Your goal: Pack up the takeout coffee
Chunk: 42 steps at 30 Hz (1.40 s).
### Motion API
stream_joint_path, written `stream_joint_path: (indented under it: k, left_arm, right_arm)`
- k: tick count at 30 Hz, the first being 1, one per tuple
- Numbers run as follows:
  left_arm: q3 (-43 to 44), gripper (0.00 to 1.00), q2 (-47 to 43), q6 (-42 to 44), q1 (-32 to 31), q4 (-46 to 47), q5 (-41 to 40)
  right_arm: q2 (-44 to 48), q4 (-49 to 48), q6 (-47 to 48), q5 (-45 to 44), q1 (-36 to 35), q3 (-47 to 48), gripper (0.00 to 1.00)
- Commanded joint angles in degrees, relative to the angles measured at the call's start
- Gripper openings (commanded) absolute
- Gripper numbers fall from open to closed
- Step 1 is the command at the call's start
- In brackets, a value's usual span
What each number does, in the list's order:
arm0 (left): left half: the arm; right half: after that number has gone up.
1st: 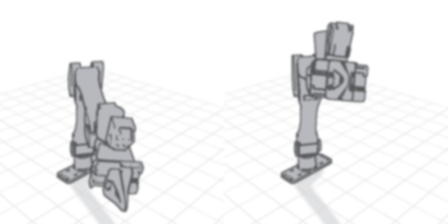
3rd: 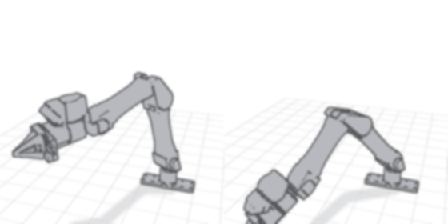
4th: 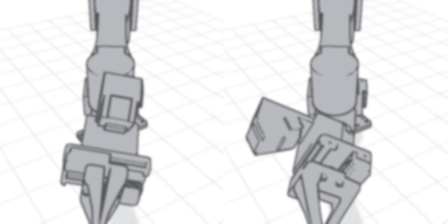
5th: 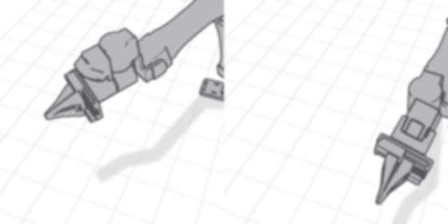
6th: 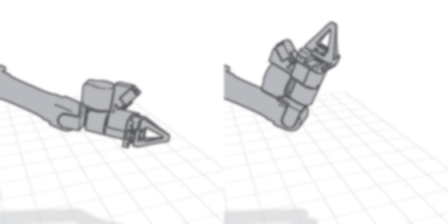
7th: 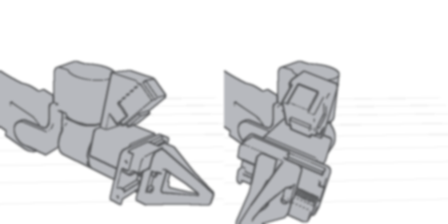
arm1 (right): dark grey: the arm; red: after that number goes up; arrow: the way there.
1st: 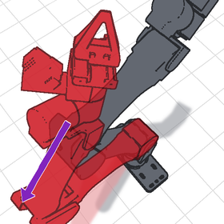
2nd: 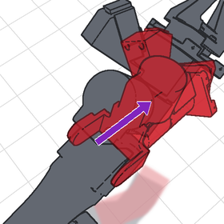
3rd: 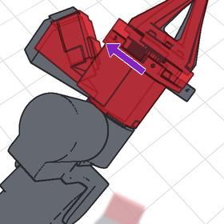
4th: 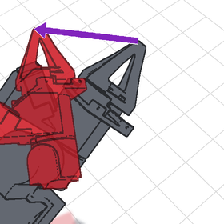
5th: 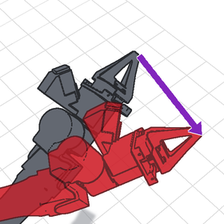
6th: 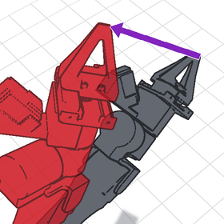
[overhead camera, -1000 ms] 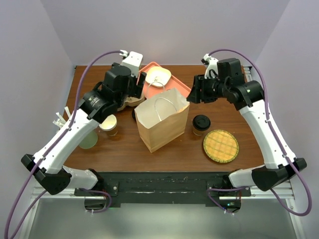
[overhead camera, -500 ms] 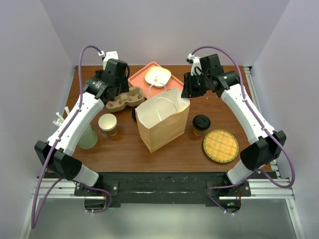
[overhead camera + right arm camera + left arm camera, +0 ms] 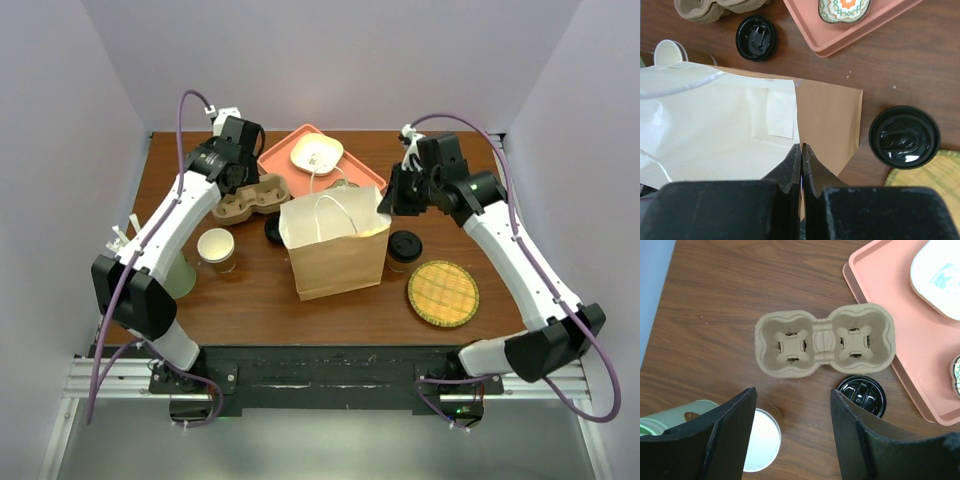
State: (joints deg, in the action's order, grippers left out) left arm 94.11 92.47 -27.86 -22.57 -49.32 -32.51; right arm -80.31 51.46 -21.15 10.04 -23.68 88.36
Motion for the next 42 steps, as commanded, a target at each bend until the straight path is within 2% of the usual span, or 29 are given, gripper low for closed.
stream_joint_path:
  k: [1,5,9,12,16,20,29,35,42]
  left_arm:
    - [0.1,0.64,2.4,0.9,1.3,3.5,4.3]
    - [0.1,0.62,4.8,1.1,1.9,4.6,7.0]
    - [0.2,0.6,7.3,0.7,2.6,5.3,8.3]
    - [0.1,0.59,8.9,0.3,3.4,5.3,8.4]
    - [-0.4,0.6,10.3,0.4,4.4,6.4,8.9]
    - [-0.5,0.6,12.4,0.8,4.8,8.5,10.0]
    - [-0.2,0.6,17.4,-0.8,4.9,10.9,10.5]
    - [-0.1,0.63,19.9,-0.6,4.9,11.5,9.7]
    - [0.7,0.61,22.1,-0.1,5.0,12.6,9.2]
  right_arm:
    - [4.5,-5.0,-9.6,0.9,-0.3,-4.8,0.01]
    - [6.2,-5.9,-11.1,1.3,-0.3,-6.5,0.05]
    - [5.9,-4.8,-11.2,1.6,-0.2,-6.0,0.24]
    - [6.2,-4.0,-11.0,0.4,-0.2,-4.5,0.3]
    - [6.2,-0.1,-9.4,-0.6,-0.1,-1.0,0.48]
    - [7.2,2.8,-8.1,-2.0,-0.2,2.6,0.59]
    - [8.8,8.7,-4.5,-4.6,-0.2,11.1,0.68]
    - [11.2,9.1,-3.7,-6.0,-0.1,9.7,0.7]
    - [11.8,9.4,-3.7,-6.4,-0.2,8.7,0.7]
